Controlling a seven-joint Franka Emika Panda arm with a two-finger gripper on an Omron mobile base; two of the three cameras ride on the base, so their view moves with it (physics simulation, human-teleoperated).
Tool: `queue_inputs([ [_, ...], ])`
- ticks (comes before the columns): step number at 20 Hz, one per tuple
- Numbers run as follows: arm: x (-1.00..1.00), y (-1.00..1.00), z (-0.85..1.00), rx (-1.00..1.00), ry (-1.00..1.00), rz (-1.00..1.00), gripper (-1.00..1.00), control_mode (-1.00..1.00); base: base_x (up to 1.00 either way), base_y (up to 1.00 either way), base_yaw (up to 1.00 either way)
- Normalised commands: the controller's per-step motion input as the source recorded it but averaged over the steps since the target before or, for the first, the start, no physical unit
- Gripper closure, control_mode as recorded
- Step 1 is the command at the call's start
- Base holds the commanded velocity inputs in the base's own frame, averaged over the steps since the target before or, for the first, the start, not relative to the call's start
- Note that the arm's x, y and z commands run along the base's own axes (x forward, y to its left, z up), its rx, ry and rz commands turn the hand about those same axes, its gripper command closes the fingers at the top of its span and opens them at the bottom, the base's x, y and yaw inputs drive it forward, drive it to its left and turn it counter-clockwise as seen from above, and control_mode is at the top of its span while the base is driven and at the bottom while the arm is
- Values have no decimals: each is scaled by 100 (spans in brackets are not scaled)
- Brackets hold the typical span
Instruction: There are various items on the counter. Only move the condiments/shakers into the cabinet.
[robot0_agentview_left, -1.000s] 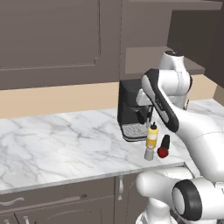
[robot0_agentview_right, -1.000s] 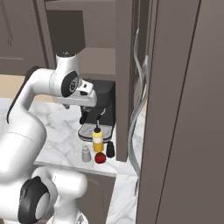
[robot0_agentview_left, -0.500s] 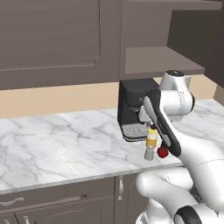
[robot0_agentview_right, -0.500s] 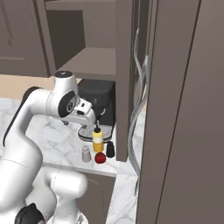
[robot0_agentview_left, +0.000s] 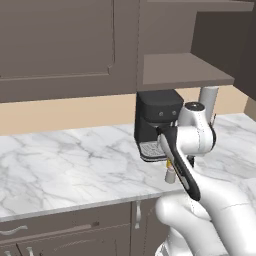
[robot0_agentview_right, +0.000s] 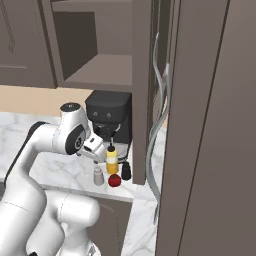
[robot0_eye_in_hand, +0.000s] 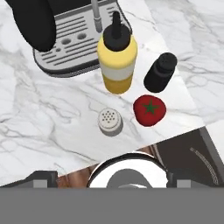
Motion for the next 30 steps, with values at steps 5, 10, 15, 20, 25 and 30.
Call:
queue_inputs([
  [5,19,0,-18,-6,-1,-7,-100,-100,0,0,0],
  [10,27,0,-30,-9,0,-8,-100,-100,0,0,0],
  [15,31,0,-25,-8,0,-6,-100,-100,0,0,0],
  [20,2,0,-32,-5,5,-2,-100,-100,0,0,0],
  [25,0,0,-24,-1,7,-1,-100,-100,0,0,0],
  [30,0,0,-10,0,1,0,-100,-100,0,0,0],
])
